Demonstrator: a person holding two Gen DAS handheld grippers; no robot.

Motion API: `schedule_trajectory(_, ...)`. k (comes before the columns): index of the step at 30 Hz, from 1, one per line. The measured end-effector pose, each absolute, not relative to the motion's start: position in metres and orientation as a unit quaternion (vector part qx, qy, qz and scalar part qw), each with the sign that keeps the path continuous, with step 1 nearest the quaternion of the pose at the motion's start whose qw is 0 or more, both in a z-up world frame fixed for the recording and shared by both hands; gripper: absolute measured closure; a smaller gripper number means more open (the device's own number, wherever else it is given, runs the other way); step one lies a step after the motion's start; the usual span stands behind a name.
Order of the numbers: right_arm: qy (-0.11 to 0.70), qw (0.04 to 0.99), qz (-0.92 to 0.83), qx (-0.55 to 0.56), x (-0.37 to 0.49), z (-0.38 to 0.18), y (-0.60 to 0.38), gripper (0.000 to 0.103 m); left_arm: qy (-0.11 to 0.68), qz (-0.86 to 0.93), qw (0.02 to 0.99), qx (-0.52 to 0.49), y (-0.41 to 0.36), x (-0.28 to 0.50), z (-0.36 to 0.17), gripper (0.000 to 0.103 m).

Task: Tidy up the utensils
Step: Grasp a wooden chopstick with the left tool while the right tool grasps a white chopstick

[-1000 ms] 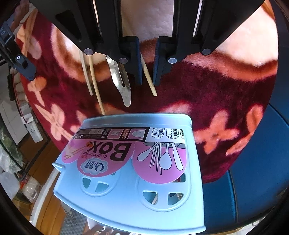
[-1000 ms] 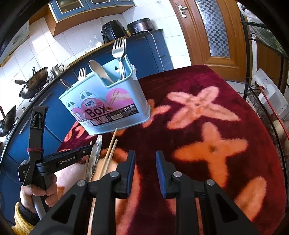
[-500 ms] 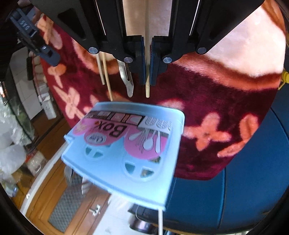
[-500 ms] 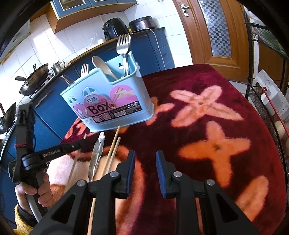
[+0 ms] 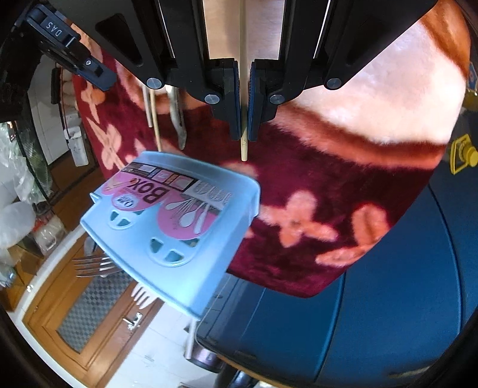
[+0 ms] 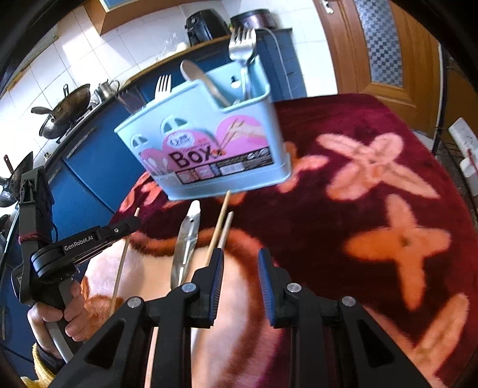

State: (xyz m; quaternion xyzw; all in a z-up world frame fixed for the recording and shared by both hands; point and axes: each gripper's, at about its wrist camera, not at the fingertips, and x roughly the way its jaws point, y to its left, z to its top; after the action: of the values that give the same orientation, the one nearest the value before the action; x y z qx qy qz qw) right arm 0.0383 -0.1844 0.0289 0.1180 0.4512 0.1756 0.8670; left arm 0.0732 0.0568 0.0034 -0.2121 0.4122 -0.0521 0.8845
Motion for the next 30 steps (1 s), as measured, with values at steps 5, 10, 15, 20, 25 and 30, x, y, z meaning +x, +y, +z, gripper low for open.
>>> schedule_trajectory(5,0.475,0.853,0.186,0.109,0.047,0.022,-0.169,0.077,0.414,-0.042,0.885,-0.209,0.059,0.071,-0.002,0.099)
schedule_trajectory(10,0.501,0.842,0.183,0.088,0.057,0.014,-0.156,0.077,0.424,-0.04,0.881,-0.204,0.061,0.073,-0.008,0.099)
schedule_trajectory(15,0.519,0.832,0.183,0.065,0.069,0.012,-0.148,0.082,0.44,-0.043,0.875,-0.197,0.06,0.077,-0.013,0.099)
schedule_trajectory(20,0.543,0.814,0.192,0.069,0.082,0.01,-0.149,0.085,0.463,-0.054,0.868,-0.173,0.058,0.083,-0.01,0.098)
schedule_trajectory(25,0.567,0.795,0.202,0.074,0.095,0.009,-0.153,0.087,0.492,-0.066,0.856,-0.144,0.054,0.091,-0.009,0.098)
schedule_trajectory(30,0.578,0.785,0.211,0.071,0.104,0.007,-0.151,0.088,0.513,-0.075,0.847,-0.113,0.05,0.096,-0.008,0.098)
